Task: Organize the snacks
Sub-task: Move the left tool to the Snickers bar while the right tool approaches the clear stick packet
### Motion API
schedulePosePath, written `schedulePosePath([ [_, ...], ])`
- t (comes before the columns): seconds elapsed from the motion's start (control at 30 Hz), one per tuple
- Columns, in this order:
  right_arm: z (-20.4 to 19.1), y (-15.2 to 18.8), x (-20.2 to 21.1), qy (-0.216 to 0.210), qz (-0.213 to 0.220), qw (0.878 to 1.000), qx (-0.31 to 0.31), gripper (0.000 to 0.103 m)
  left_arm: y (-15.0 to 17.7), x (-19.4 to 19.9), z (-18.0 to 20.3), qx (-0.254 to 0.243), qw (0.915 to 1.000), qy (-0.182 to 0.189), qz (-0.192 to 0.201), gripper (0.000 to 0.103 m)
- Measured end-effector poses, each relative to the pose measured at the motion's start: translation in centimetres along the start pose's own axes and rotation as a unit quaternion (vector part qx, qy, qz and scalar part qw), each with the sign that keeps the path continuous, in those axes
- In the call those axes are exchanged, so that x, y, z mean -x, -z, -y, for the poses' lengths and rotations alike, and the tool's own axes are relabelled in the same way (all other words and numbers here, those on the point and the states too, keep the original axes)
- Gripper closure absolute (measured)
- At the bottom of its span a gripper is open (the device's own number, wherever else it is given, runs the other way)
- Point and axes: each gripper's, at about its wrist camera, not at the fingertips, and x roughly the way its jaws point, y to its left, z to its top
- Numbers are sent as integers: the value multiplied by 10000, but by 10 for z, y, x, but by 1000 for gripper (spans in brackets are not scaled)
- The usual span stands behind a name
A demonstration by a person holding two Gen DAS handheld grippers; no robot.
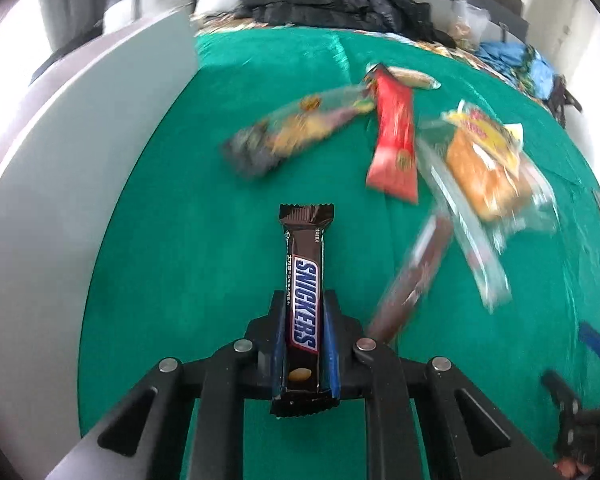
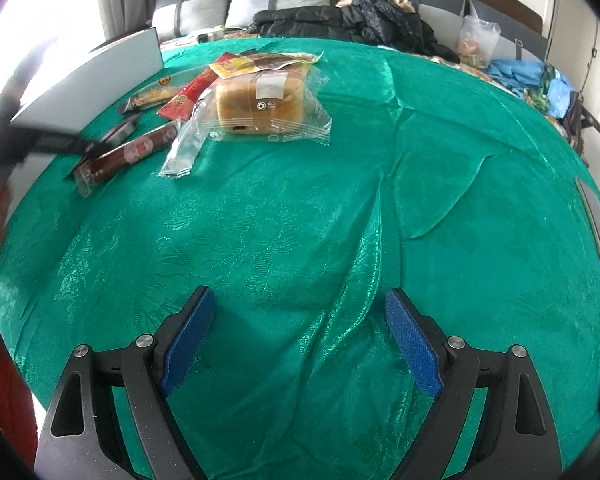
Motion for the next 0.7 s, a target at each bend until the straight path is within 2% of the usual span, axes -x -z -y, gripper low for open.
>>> schedulePosePath([
  [0.2,0,0,0,-1,-5,10000,-4,14,53,26,-10,198,9996,-153,94,85],
  [0.27,0,1,0,1,-9,10000,1,12,57,27,-13,257,9994,-65,222,77],
  [0.3,0,1,0,3,-4,10000,-1,12,56,27,-13,254,9993,-24,258,62],
  [0.33,0,1,0,3,3,10000,-2,12,55,25,-12,228,9994,-34,267,39],
  [0.4,0,2,0,4,23,10000,5,12,52,23,-11,142,9990,-217,365,24],
  [0.53,0,4,0,2,76,10000,17,12,53,15,-8,-84,9983,-355,452,22],
  [0.7,-1,5,0,0,115,9999,27,11,55,15,-9,-228,9978,-269,560,15],
])
